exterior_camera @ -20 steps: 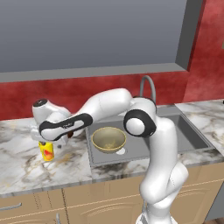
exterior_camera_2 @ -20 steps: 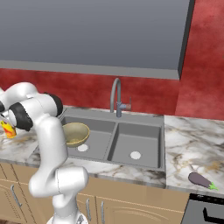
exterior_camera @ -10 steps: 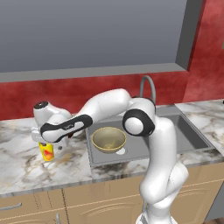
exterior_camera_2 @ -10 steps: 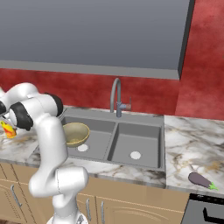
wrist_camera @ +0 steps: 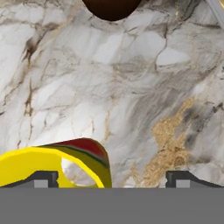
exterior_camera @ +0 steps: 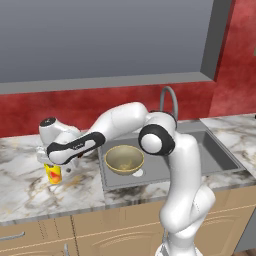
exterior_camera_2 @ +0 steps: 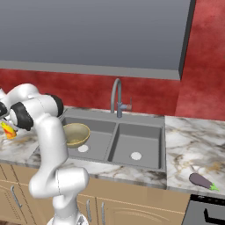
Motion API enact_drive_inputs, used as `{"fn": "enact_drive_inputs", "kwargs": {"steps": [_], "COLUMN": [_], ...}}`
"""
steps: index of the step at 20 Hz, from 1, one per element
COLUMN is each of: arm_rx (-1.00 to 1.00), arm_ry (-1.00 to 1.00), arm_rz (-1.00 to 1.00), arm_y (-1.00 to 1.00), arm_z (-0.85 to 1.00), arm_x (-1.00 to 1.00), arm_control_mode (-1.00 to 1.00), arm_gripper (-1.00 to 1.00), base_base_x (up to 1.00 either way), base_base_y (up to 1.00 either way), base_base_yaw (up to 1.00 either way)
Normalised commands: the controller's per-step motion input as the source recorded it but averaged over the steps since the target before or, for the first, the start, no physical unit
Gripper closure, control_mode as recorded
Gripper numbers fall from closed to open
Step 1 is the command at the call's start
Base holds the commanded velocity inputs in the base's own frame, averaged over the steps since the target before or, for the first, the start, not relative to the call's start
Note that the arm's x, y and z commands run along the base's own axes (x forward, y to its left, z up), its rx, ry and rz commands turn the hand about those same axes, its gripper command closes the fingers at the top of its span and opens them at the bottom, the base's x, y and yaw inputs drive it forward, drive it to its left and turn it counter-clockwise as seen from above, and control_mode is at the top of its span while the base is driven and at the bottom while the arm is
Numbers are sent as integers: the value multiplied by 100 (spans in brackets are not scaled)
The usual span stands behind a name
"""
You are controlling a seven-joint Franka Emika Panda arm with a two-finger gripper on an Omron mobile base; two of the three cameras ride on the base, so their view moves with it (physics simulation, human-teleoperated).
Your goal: Remove the eggplant and orange from the sink. Then move the bowl and cup from the counter to the sink for washing.
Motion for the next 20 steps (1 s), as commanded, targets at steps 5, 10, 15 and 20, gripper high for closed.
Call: {"fn": "enact_drive_inputs", "kwargs": {"steps": [5,10,15,20], "arm_rx": [0,0,0,0], "arm_ry": [0,0,0,0], "arm_rz": [-4,-4,-5,-7], "arm_y": [1,0,-7,-22], "arm_z": [-11,-1,0,3], "arm_x": [0,0,0,-7], "arm_control_mode": [-100,-100,-100,-100], "arm_gripper": [100,100,100,100], "base_base_x": [0,0,0,0], "base_base_y": [0,0,0,0], "base_base_yaw": [0,0,0,0]}}
